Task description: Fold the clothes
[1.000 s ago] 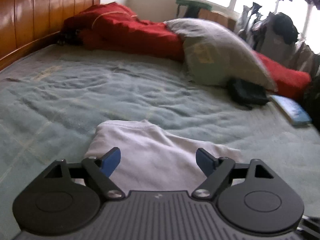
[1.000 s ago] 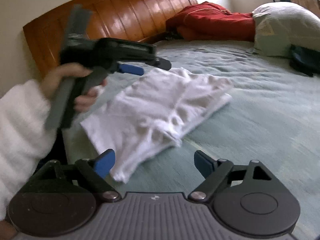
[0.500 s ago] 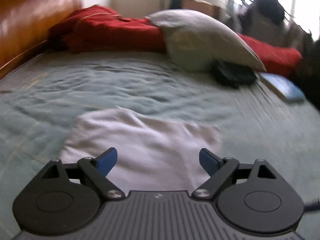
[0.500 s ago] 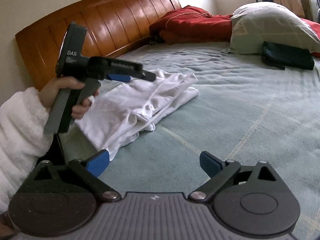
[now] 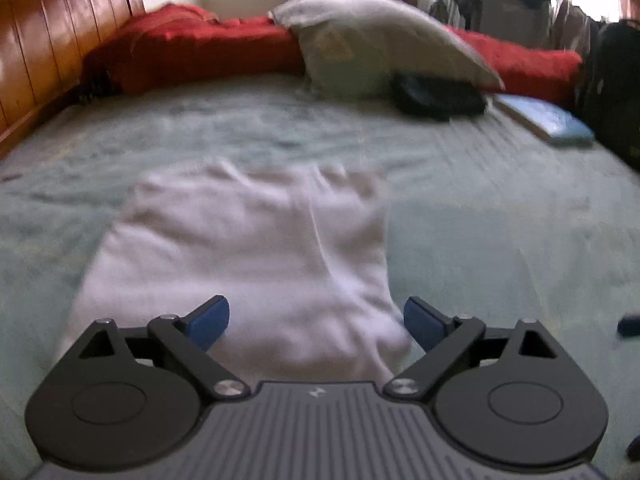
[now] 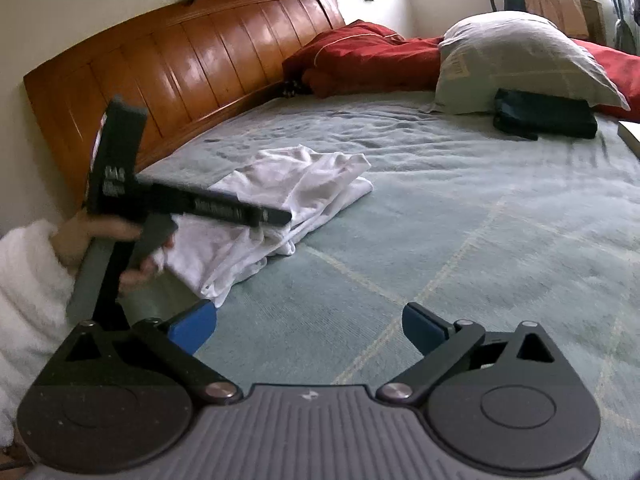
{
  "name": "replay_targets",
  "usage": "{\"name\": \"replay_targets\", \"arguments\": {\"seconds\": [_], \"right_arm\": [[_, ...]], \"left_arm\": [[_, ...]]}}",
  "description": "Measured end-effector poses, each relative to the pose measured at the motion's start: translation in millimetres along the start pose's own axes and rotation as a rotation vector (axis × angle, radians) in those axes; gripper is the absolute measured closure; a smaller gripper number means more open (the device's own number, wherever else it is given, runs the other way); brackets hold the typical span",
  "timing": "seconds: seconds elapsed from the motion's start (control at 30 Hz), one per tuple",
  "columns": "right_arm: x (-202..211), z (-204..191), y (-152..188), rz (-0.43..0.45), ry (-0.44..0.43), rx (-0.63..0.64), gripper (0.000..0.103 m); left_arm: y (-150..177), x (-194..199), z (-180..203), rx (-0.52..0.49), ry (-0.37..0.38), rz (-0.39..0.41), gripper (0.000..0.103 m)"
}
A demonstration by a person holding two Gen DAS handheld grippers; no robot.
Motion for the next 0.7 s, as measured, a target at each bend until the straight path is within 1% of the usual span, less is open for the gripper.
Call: {"name": "replay_targets", "arguments": {"seconds": [0.13,0.17,0.27,0.33,0.37,0.43,0.5,0.57,0.63,0.7], "right_arm": [[8,-2,3,0.0,0.006,0.012,0.0],[10,-1,4,0.001,0.009,0.011,0.0],[14,3,6,0.003,0.02,-0.002,0.0],[16,7,7,0.005,0.03,-0.011,0.0],[17,8,7,0.006,0.035,-0.015,0.0],[17,11,7,0.005,0.044,-0.02,0.0],[17,15,8,0.0,0.054,-0.027,0.0],[17,20,10,-0.007,0.06,-0.036,0.0],[16,25,12,-0.017,0.059,-0.054,0.0],[16,27,13,-0.024,0.053,-0.074,0.0]], "left_arm": [[-3,8,13,-0.057,-0.018,0.009,0.009],[-8,11,14,-0.06,-0.011,0.032,0.008],[-35,17,15,-0.035,0.027,0.116,0.007],[-52,5,13,0.01,0.081,0.134,0.005],[-59,-4,12,0.033,0.109,0.128,0.005],[-66,-25,13,0.07,0.142,0.111,0.005],[-66,-48,12,0.104,0.158,0.063,0.005],[-62,-61,12,0.116,0.166,0.041,0.003],[-61,-56,18,0.1,0.16,0.041,0.003],[-59,-40,22,0.105,0.158,0.046,0.003]]}}
Point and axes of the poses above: each gripper's, at about its wrist camera, not at the fingertips, and x roughly against the way its jaws point, z to its right, y to its underside, the point moved 1 cm from there along -x, roughly the way its jaws point, and after that the axes turned 6 degrees about y, right-handed, at the moved point
